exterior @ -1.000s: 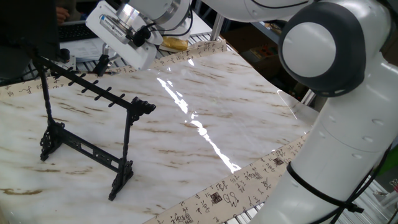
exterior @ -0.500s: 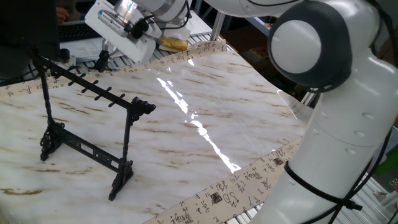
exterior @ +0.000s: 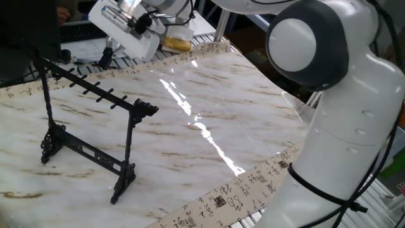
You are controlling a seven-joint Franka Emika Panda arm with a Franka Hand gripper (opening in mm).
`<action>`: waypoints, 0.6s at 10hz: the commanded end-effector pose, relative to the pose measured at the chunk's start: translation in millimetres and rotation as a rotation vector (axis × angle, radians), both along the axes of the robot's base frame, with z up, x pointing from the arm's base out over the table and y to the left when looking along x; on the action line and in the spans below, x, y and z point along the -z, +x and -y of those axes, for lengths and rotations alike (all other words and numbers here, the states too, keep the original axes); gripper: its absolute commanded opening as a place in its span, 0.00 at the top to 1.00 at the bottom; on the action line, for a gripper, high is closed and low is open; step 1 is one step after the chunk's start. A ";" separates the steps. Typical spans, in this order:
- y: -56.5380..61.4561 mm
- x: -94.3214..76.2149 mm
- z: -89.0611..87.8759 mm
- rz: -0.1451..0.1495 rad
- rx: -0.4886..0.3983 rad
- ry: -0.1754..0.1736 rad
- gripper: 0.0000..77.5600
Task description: Place the brush on the pen rack
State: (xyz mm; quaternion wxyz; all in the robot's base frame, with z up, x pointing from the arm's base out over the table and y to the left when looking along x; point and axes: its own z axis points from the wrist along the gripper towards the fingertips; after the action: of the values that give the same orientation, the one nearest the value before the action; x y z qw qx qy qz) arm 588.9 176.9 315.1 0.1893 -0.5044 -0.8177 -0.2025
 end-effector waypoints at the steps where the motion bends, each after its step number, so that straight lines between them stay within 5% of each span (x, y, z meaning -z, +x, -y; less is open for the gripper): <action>1: -2.7 1.1 -0.8 0.009 -0.031 0.035 0.98; 6: -18.8 4.4 -8.9 0.008 -0.010 0.033 0.98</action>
State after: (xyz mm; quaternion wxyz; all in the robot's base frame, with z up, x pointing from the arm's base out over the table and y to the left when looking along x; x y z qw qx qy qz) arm 571.7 184.4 309.4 0.1943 -0.4935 -0.8198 -0.2160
